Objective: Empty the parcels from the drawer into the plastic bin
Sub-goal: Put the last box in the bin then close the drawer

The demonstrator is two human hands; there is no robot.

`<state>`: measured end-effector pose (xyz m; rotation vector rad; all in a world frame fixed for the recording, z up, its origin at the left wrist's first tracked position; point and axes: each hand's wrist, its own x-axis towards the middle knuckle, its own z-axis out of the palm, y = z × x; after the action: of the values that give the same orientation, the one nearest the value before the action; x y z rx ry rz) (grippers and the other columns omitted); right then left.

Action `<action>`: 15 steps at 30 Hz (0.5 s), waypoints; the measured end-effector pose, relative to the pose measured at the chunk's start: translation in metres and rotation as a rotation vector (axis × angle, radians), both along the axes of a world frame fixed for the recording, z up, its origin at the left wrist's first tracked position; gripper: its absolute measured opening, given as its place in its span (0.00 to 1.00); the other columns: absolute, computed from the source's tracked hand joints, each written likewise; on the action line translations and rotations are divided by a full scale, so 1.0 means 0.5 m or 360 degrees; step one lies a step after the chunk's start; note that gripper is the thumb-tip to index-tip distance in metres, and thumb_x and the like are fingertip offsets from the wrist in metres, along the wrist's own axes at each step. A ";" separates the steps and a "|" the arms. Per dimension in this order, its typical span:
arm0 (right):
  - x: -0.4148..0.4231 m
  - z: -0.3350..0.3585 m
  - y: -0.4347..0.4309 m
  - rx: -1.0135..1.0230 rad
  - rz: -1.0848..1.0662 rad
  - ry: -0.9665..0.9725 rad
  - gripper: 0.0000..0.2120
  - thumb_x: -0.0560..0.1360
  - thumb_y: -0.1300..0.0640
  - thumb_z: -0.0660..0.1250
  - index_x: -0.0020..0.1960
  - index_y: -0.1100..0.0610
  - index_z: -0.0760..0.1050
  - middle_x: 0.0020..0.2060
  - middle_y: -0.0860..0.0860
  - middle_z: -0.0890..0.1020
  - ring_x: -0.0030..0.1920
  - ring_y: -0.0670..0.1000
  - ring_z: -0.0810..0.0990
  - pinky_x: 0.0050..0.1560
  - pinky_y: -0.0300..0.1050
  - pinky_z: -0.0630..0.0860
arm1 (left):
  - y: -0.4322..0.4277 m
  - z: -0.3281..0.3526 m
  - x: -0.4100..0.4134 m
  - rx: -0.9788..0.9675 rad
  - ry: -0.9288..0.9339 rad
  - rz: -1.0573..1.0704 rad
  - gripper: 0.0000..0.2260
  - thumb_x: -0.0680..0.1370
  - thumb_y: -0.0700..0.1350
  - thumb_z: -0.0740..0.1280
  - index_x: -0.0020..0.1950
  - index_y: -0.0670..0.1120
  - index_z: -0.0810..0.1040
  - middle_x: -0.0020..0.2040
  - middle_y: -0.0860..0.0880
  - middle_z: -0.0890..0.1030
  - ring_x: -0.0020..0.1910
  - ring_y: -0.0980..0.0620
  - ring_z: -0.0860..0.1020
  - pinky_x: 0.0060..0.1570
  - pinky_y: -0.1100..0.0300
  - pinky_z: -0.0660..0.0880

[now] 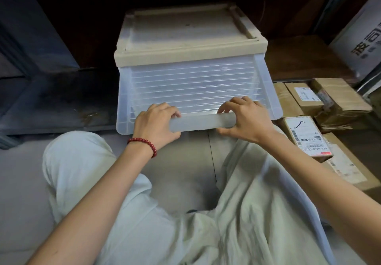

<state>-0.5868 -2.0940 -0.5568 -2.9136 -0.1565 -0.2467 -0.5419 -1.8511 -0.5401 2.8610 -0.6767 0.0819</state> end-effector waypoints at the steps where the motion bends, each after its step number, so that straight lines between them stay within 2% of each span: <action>1: 0.001 -0.007 0.002 0.0006 -0.0010 0.0010 0.23 0.67 0.38 0.70 0.59 0.45 0.76 0.53 0.45 0.78 0.55 0.50 0.73 0.53 0.48 0.69 | -0.002 -0.006 0.002 0.0018 0.0004 0.0000 0.17 0.71 0.52 0.71 0.58 0.56 0.76 0.56 0.58 0.76 0.58 0.54 0.71 0.44 0.60 0.66; 9: 0.026 -0.063 0.008 -0.0017 -0.0063 0.0044 0.24 0.67 0.39 0.72 0.60 0.47 0.74 0.55 0.46 0.78 0.57 0.51 0.73 0.56 0.50 0.70 | -0.014 -0.072 0.039 0.0126 -0.0076 -0.0076 0.16 0.69 0.50 0.71 0.55 0.54 0.74 0.54 0.56 0.76 0.56 0.51 0.73 0.43 0.58 0.68; 15: 0.062 -0.129 0.012 -0.0161 -0.0083 0.0004 0.25 0.65 0.42 0.74 0.58 0.50 0.75 0.53 0.48 0.79 0.54 0.54 0.75 0.53 0.50 0.70 | -0.025 -0.162 0.060 0.0076 -0.0214 -0.0066 0.17 0.69 0.48 0.73 0.55 0.50 0.74 0.54 0.51 0.77 0.55 0.47 0.73 0.46 0.54 0.69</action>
<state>-0.5560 -2.0882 -0.6214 -3.0211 -0.0948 -0.2509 -0.5118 -1.8638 -0.6212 2.9058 -0.7732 0.2571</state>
